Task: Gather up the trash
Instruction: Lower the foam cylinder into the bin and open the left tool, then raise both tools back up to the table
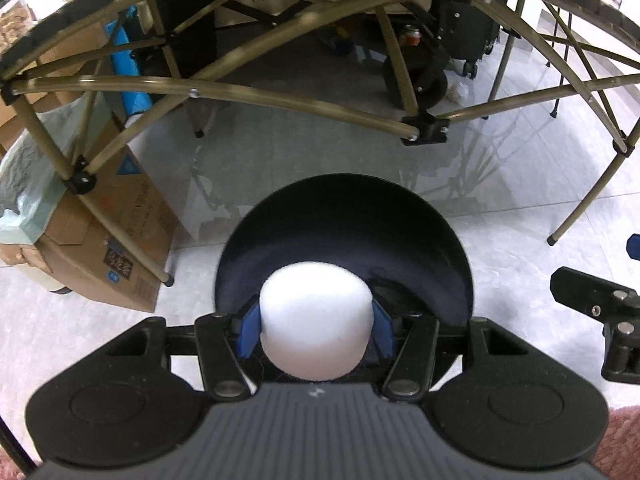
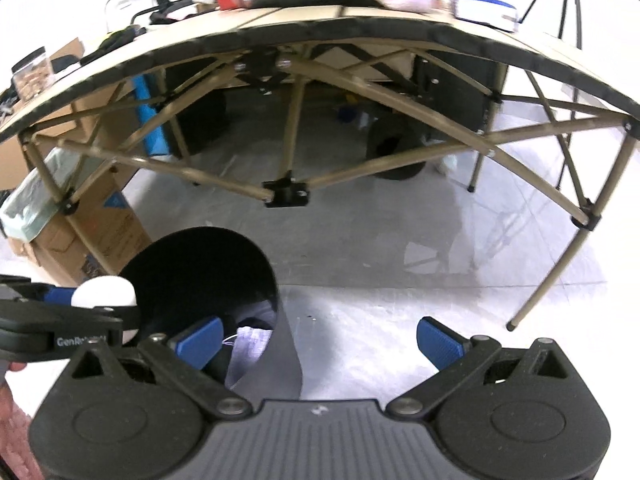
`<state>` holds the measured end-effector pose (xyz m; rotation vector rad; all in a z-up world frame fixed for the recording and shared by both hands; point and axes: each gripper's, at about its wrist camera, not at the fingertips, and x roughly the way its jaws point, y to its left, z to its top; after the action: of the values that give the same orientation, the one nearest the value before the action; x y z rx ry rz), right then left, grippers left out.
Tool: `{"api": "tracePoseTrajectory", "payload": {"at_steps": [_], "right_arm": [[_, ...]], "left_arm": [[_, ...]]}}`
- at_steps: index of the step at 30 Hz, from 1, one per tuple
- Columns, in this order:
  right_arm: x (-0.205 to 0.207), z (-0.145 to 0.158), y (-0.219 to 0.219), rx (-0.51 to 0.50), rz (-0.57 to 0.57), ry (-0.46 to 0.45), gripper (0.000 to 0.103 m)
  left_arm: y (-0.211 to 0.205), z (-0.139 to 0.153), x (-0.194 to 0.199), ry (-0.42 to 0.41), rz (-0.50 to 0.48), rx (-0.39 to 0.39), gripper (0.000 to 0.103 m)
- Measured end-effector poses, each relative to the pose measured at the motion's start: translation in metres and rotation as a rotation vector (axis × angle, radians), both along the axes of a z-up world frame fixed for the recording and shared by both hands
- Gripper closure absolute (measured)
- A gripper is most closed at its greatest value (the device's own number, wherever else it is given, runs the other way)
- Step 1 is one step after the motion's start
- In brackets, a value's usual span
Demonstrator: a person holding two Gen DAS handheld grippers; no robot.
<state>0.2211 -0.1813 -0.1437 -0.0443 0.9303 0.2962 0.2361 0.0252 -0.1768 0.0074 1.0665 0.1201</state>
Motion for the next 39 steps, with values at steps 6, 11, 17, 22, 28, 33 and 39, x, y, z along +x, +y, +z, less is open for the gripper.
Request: {"api": "tracePoseTrajectory", "payload": {"at_steps": [6, 11, 17, 22, 28, 33, 39], "right_arm": [[0.0, -0.002, -0.012, 0.008, -0.04, 0.015, 0.0], [0.001, -0.003, -0.012, -0.013, -0.052, 0.011, 0.0], [0.001, 0.0, -0.01, -0.02, -0.048, 0.006, 0.0], [0.0, 0.001, -0.009, -0.027, -0.048, -0.001, 0.0], [0.0, 0.002, -0.009, -0.029, -0.046, -0.002, 0.0], [-0.001, 0.003, -0.009, -0.026, -0.045, -0.007, 0.0], [-0.003, 0.007, -0.011, -0.022, -0.049, -0.022, 0.0]], "left_arm": [[-0.014, -0.002, 0.006, 0.002, -0.014, -0.004, 0.046], [-0.018, -0.003, 0.009, 0.005, -0.021, -0.01, 0.045], [-0.019, 0.002, 0.008, -0.008, -0.014, -0.021, 0.014], [-0.022, 0.005, 0.008, -0.011, -0.007, -0.004, 0.0], [-0.023, 0.005, 0.01, 0.017, 0.001, -0.006, 0.0], [-0.024, 0.008, 0.008, 0.013, 0.008, 0.0, 0.0], [-0.025, 0.018, 0.004, -0.011, 0.022, -0.001, 0.0]]}}
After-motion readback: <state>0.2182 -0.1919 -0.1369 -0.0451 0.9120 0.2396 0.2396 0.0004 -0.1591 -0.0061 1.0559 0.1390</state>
